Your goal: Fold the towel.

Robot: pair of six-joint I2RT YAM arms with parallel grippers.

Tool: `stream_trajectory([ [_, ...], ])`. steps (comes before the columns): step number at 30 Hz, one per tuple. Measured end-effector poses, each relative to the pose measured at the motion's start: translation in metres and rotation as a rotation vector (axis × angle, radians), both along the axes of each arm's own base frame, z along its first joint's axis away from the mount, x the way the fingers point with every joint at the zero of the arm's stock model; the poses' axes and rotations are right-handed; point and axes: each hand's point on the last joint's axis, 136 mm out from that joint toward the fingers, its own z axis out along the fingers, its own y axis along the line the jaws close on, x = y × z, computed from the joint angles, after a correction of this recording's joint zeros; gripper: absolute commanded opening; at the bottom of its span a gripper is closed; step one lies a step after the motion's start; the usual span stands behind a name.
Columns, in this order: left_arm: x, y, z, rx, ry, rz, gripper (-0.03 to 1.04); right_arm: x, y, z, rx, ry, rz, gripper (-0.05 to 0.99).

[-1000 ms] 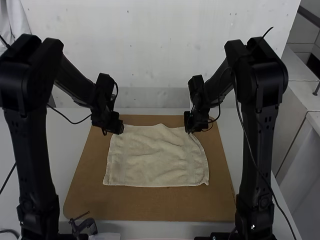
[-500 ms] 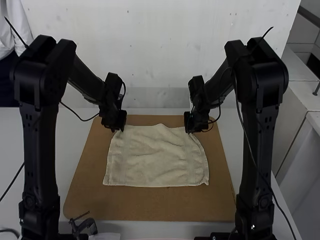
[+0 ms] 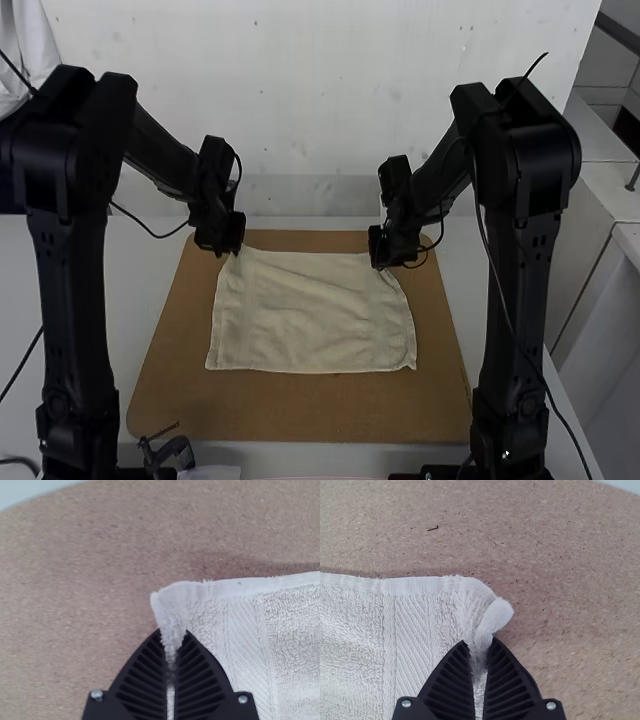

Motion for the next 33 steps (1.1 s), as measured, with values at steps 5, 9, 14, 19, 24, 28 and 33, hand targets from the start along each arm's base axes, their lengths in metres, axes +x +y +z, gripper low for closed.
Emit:
stream_trajectory([
  [5, 0.007, -0.001, 0.048, -0.031, -0.088, 0.001, 0.02, 0.017, -0.011, 0.018, -0.002, -0.086, -0.040, 0.02],
  [9, 0.004, -0.006, 0.061, -0.035, -0.104, -0.008, 0.02, 0.030, -0.013, 0.059, 0.012, -0.191, -0.057, 0.02],
  [14, -0.001, -0.015, 0.071, -0.041, -0.111, -0.014, 0.02, 0.038, -0.014, 0.098, 0.029, -0.299, -0.070, 0.02],
  [19, -0.004, -0.025, 0.107, -0.060, -0.184, -0.030, 0.01, 0.027, -0.018, 0.100, 0.022, -0.301, -0.072, 0.02],
  [24, -0.018, -0.032, 0.129, -0.077, -0.226, -0.047, 0.01, 0.009, -0.022, 0.091, 0.013, -0.279, -0.063, 0.02],
  [28, -0.043, -0.029, 0.115, -0.067, -0.181, -0.056, 0.02, -0.008, -0.027, 0.085, -0.002, -0.250, -0.052, 0.02],
  [33, -0.072, -0.019, 0.096, -0.048, -0.139, -0.064, 0.02, -0.034, -0.028, 0.080, -0.015, -0.196, -0.017, 0.02],
])
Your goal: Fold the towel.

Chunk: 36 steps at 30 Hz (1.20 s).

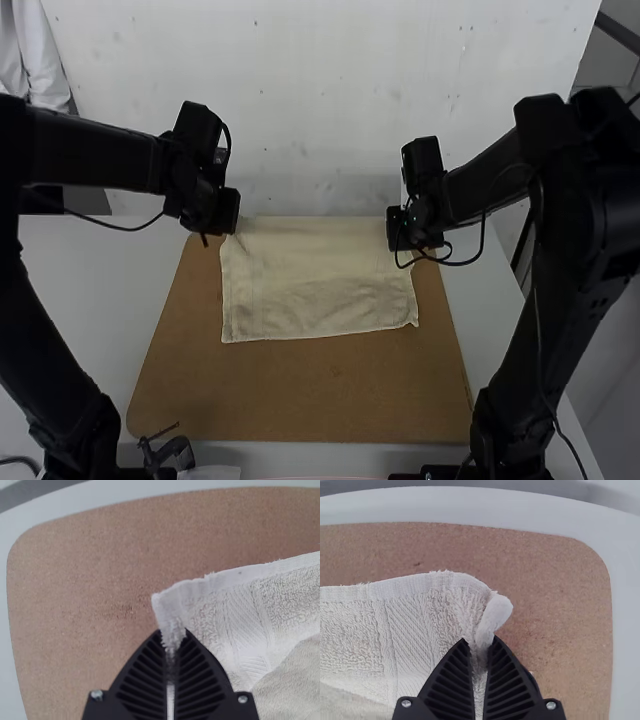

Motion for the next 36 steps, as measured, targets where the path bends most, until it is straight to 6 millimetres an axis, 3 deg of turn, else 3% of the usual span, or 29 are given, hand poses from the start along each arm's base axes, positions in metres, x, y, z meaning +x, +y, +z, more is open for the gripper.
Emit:
stream_trajectory([
  [5, -0.023, 0.007, -0.018, 0.025, 0.036, -0.018, 0.01, -0.026, -0.002, -0.004, -0.014, 0.039, 0.035, 0.02],
  [11, -0.066, 0.003, -0.037, 0.067, 0.113, -0.081, 0.01, -0.055, -0.001, -0.010, -0.032, 0.076, 0.071, 0.02],
  [15, -0.093, -0.004, -0.035, 0.093, 0.148, -0.134, 0.02, -0.070, -0.005, -0.011, -0.045, 0.102, 0.078, 0.02],
  [20, -0.113, -0.008, -0.024, 0.091, 0.141, -0.167, 0.01, -0.083, -0.008, -0.002, -0.048, 0.096, 0.083, 0.02],
  [29, -0.131, -0.005, -0.024, 0.090, 0.159, -0.162, 0.01, -0.105, -0.010, -0.002, -0.057, 0.127, 0.099, 0.02],
  [36, -0.118, -0.003, -0.031, 0.107, 0.142, -0.128, 0.01, -0.095, -0.007, -0.005, -0.050, 0.098, 0.098, 0.02],
])
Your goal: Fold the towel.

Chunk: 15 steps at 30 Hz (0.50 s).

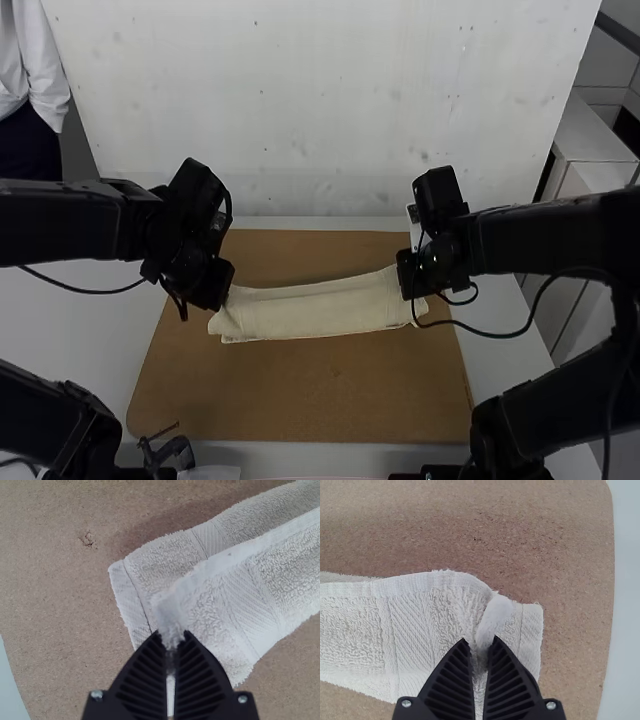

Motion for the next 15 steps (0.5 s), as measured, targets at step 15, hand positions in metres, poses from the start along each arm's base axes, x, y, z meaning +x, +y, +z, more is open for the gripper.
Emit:
stream_trajectory([
  [15, 0.046, 0.009, -0.024, 0.039, -0.027, 0.080, 0.02, 0.027, 0.002, -0.029, -0.001, 0.041, -0.023, 0.02],
])
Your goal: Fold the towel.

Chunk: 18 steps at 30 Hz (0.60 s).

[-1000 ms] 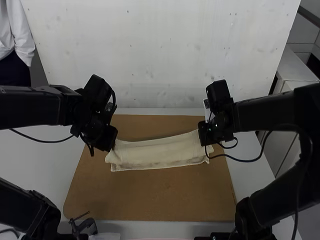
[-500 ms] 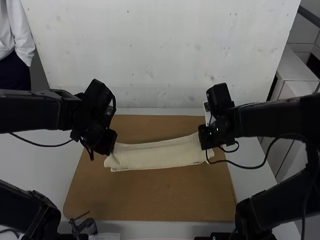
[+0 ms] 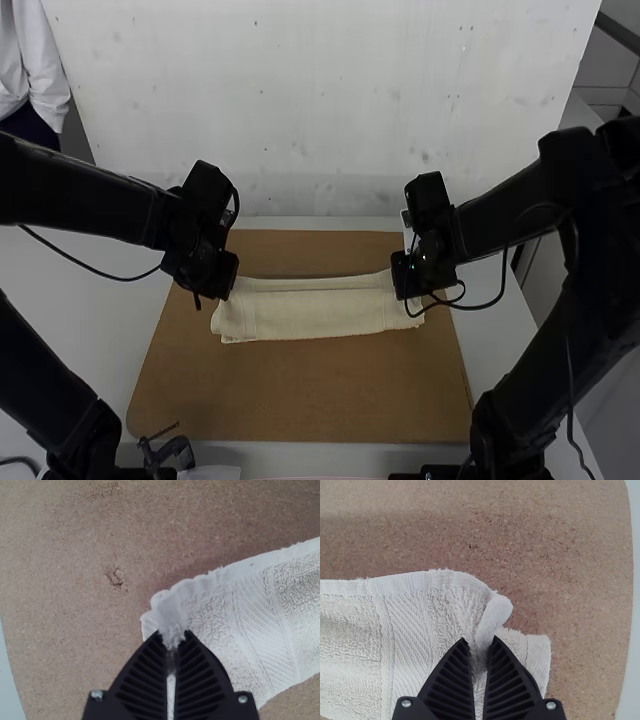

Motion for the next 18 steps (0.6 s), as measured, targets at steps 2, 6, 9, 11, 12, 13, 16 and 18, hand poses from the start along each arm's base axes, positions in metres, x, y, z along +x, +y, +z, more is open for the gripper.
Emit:
stream_trajectory([
  [2, 0.005, 0.000, 0.000, 0.004, -0.005, 0.003, 0.02, 0.004, 0.001, 0.000, 0.002, -0.005, -0.001, 0.02],
  [6, 0.012, 0.000, -0.001, 0.014, -0.008, 0.010, 0.02, 0.008, 0.002, -0.004, -0.002, 0.006, -0.002, 0.02],
  [9, 0.013, 0.001, -0.004, 0.022, -0.002, 0.010, 0.02, 0.010, 0.003, -0.007, -0.003, 0.012, -0.003, 0.02],
  [11, 0.014, 0.000, -0.004, 0.020, -0.007, 0.010, 0.02, 0.011, 0.003, -0.008, -0.004, 0.013, -0.007, 0.02],
  [12, 0.016, 0.000, -0.003, 0.020, -0.015, 0.011, 0.02, 0.012, 0.003, -0.009, -0.005, 0.011, -0.008, 0.02],
  [13, 0.017, 0.000, -0.002, 0.021, -0.020, 0.013, 0.02, 0.014, 0.003, -0.010, -0.004, 0.007, -0.010, 0.02],
  [16, 0.025, 0.000, -0.001, 0.019, -0.048, 0.019, 0.09, 0.017, 0.003, -0.014, -0.005, 0.003, -0.017, 0.13],
  [18, 0.027, 0.002, -0.004, 0.032, -0.049, 0.021, 0.44, 0.018, 0.002, -0.015, -0.004, 0.004, -0.028, 0.43],
])
